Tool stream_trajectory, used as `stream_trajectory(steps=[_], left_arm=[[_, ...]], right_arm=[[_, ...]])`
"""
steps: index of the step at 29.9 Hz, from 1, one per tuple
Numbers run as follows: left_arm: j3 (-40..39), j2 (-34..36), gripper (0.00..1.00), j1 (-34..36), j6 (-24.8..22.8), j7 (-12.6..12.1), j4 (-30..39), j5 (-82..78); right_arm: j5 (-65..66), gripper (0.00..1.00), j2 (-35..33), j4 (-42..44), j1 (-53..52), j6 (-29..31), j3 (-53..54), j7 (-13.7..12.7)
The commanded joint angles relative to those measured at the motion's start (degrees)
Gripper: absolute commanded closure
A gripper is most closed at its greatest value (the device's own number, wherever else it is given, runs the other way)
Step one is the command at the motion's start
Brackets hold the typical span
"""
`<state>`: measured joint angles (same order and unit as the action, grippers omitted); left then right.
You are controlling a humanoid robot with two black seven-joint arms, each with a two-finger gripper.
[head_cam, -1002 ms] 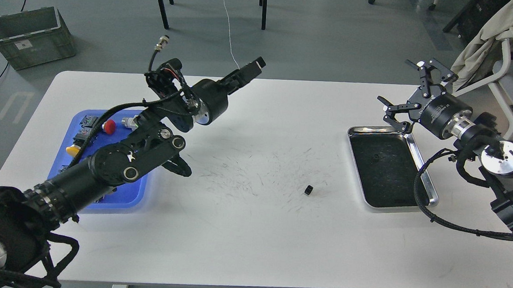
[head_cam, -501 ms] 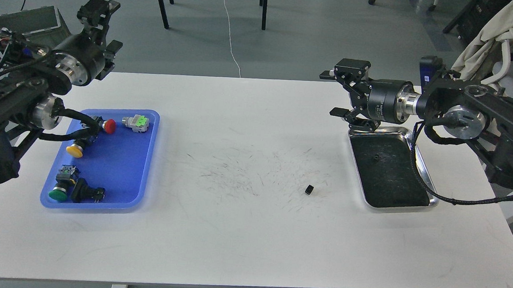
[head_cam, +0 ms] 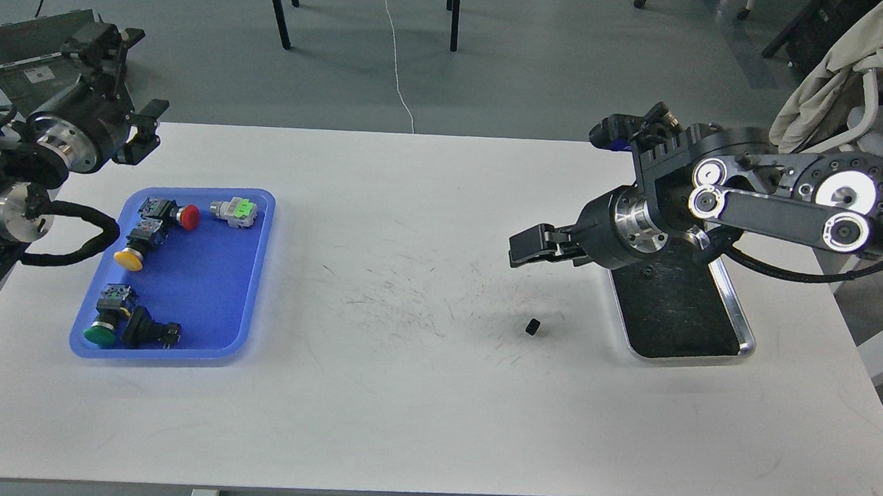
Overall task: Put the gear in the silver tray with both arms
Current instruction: 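Reach the right gripper down toward the gear on the table, then close the right gripper on the gear and lift it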
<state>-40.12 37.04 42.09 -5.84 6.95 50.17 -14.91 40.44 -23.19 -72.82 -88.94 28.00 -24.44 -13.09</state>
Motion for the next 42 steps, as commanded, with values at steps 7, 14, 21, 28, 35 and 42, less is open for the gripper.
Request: stream_trajectory(steps=[7,14,21,28,35,42], left_arm=[[-0.1,0.4,0.03,-0.2,0.0,1.4,-0.2,0.7],[-0.1,0.4,0.03,-1.4,0.0,2.0,-0.2,0.6],[-0.1,0.7,0.03,-1.5,0.0,2.6,-0.2,0.7],[-0.1,0.6,0.03,-1.6,0.6,2.6,-0.2,0.6],[-0.1,0.6,0.03,-1.6,0.7,2.6,-0.2,0.6],[-0.1,0.6,0.03,-1.6,0.7,2.6,-0.2,0.6]], right_arm=[[0.7,0.03,9.2,3.5,0.0,0.0,-4.7,0.1],[0.6,0.05,14.2,7.3,1.1,0.0,-8.3,0.1],[0.7,0.1,15.3,9.7,3.1,0.0,-9.1,0.1],[0.7,0.15,15.1,9.7,3.9,0.0,-9.1,0.1],[0.6,0.25,15.2,10.5,5.0,0.0,-9.1,0.1],[0.6,0.37,15.2,11.2,5.7,0.0,-8.9,0.1]])
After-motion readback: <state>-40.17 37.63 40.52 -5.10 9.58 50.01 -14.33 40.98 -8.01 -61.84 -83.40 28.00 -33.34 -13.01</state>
